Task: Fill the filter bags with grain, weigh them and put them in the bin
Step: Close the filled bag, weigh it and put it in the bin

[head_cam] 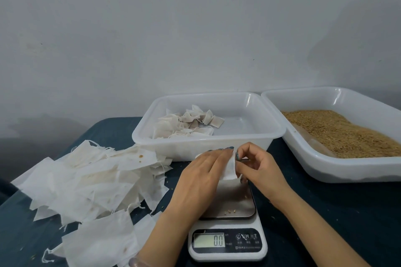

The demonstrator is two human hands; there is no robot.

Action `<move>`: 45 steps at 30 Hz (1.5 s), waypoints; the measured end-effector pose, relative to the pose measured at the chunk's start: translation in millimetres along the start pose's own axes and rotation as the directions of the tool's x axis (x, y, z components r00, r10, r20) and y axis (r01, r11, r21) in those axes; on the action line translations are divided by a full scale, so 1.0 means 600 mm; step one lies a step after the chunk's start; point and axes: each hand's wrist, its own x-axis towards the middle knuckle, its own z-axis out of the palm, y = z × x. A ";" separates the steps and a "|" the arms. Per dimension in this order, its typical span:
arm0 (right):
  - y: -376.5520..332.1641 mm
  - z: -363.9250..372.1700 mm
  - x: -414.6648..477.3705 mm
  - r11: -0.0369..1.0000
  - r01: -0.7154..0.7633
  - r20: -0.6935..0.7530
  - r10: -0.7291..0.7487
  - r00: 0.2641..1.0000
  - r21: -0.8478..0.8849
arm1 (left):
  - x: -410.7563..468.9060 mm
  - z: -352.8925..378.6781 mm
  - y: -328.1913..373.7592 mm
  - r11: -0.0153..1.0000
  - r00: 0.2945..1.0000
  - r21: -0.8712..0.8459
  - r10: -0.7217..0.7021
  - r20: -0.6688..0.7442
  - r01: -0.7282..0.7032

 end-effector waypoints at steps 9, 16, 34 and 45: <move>0.005 0.002 0.002 0.994 0.061 -0.083 -0.069 0.994 -0.094 | 0.004 -0.007 0.001 0.996 0.996 0.029 -0.084 -0.042 0.085; 0.000 0.006 -0.004 0.935 0.235 -0.110 -0.272 0.956 -0.266 | 0.006 -0.009 0.005 0.996 0.995 0.021 -0.090 -0.048 0.091; -0.014 0.015 -0.020 0.553 0.533 0.112 -0.620 0.777 -0.640 | -0.003 -0.007 -0.005 0.882 0.966 -0.400 -0.256 0.031 0.247; -0.002 0.014 -0.010 0.492 0.643 0.191 -0.688 0.700 -0.587 | -0.005 -0.007 -0.024 0.875 0.955 -0.385 -0.261 0.138 0.295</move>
